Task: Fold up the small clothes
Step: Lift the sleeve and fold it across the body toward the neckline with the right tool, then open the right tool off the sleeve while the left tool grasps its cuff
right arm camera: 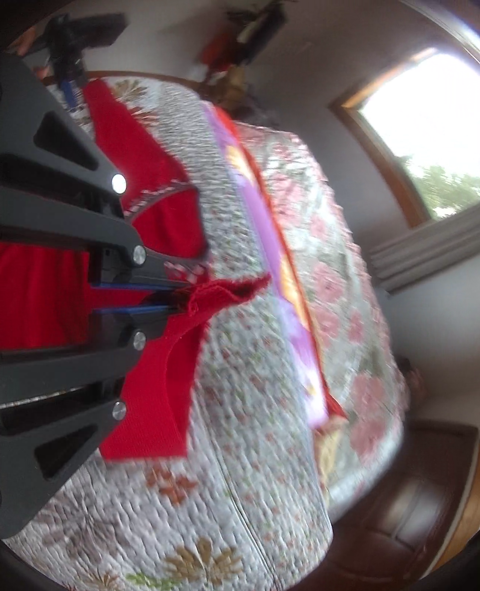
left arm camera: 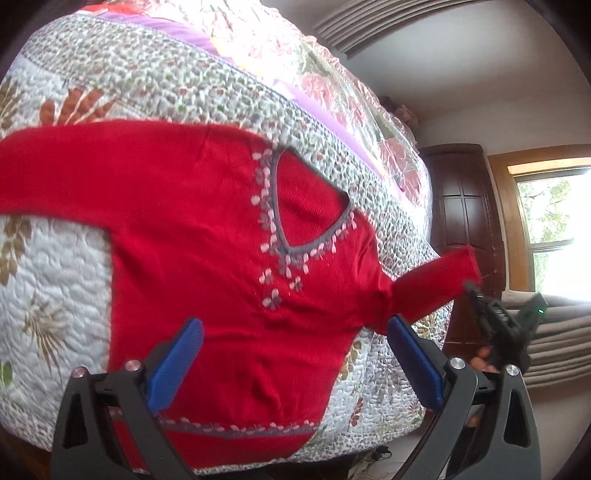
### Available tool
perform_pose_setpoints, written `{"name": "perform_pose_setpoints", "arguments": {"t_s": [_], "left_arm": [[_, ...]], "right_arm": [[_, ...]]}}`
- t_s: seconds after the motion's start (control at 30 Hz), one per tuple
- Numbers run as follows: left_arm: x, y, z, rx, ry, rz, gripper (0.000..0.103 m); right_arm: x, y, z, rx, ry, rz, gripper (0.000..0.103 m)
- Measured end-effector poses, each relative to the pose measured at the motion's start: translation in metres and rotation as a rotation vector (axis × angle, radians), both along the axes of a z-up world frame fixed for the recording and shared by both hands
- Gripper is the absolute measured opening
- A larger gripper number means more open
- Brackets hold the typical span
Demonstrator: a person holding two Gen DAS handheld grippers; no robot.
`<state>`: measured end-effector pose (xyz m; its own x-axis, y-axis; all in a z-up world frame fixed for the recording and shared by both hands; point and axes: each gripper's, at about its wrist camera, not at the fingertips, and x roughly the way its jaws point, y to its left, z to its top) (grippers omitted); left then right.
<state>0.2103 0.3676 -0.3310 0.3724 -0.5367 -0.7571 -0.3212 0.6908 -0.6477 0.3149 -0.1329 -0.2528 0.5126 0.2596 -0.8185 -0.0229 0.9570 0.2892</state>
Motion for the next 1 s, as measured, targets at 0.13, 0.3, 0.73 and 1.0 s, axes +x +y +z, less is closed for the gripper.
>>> {"name": "perform_pose_setpoints", "arguments": {"t_s": [0.13,0.3,0.73,1.0], "left_arm": [[0.018,0.003,-0.013,0.000,0.002,-0.023,0.099],[0.035,-0.005,-0.036,-0.032,0.018,-0.054,0.099],[0.094,-0.063,-0.124,-0.374,0.061,-0.082,0.099],[0.137,-0.108,-0.166,-0.366,0.124,-0.146,0.099]], "right_arm": [[0.004,0.057,-0.056,-0.051,0.080,0.078,0.005],[-0.002,0.112,-0.122,-0.143,0.165,0.161,0.005],[-0.088,0.118,-0.157,-0.197,0.297,0.261,0.042],[-0.201,0.034,-0.094,-0.121,0.396,0.085,0.052]]}}
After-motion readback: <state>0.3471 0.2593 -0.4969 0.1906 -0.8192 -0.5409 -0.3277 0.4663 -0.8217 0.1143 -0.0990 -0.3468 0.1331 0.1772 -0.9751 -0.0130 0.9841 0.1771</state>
